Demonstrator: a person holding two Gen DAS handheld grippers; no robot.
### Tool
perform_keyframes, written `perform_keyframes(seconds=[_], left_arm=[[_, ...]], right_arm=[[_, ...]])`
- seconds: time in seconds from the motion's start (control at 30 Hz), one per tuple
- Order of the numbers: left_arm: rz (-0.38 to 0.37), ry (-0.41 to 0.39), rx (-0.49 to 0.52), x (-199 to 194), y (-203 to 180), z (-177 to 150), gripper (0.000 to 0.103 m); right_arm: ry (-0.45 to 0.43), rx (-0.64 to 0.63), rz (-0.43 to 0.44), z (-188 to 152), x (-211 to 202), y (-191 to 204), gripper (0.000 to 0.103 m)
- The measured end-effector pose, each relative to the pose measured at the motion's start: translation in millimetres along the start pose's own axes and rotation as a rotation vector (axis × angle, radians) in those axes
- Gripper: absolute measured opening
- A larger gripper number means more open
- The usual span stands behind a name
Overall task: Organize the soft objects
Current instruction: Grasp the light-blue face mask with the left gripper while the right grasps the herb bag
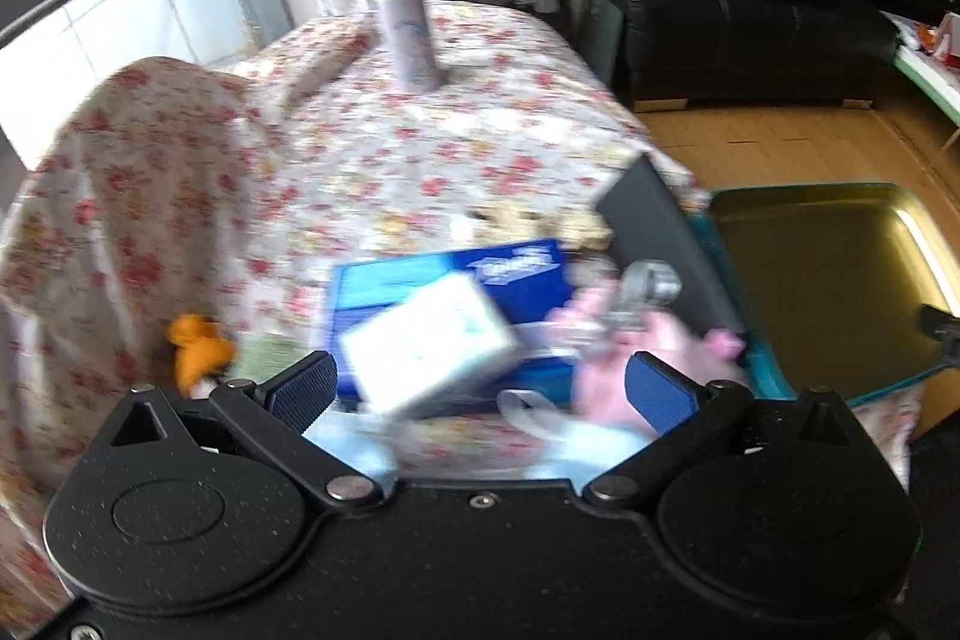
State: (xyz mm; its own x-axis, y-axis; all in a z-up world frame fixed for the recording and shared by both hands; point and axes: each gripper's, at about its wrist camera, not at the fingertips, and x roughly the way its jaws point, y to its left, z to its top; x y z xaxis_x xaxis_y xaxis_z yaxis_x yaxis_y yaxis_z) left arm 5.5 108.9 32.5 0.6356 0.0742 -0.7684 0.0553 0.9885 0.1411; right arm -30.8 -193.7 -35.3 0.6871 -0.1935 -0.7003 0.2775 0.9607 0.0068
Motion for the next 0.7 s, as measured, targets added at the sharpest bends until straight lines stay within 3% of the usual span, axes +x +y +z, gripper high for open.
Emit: perform_keyframes(seconds=[0.17, 0.3, 0.53, 0.7], left_arm=[[0.046, 0.025, -0.046, 5.6, 54.2, 0.7, 0.099], [0.071, 0.051, -0.055, 12.4, 83.6, -6.3, 0.099], [0.059, 0.125, -0.005, 28.8, 104.4, -16.7, 0.099], [-0.029, 0.167, -0.010, 39.5, 105.1, -25.2, 0.099]], right_arm=[[-0.040, -0.079, -0.083, -3.4, -7.3, 13.8, 0.102], [-0.047, -0.155, -0.075, -6.0, -12.3, 28.6, 0.102], [0.104, -0.033, 0.190, -15.0, -26.6, 53.3, 0.097], [0.160, -0.139, 0.358, -34.6, -55.2, 105.9, 0.096]])
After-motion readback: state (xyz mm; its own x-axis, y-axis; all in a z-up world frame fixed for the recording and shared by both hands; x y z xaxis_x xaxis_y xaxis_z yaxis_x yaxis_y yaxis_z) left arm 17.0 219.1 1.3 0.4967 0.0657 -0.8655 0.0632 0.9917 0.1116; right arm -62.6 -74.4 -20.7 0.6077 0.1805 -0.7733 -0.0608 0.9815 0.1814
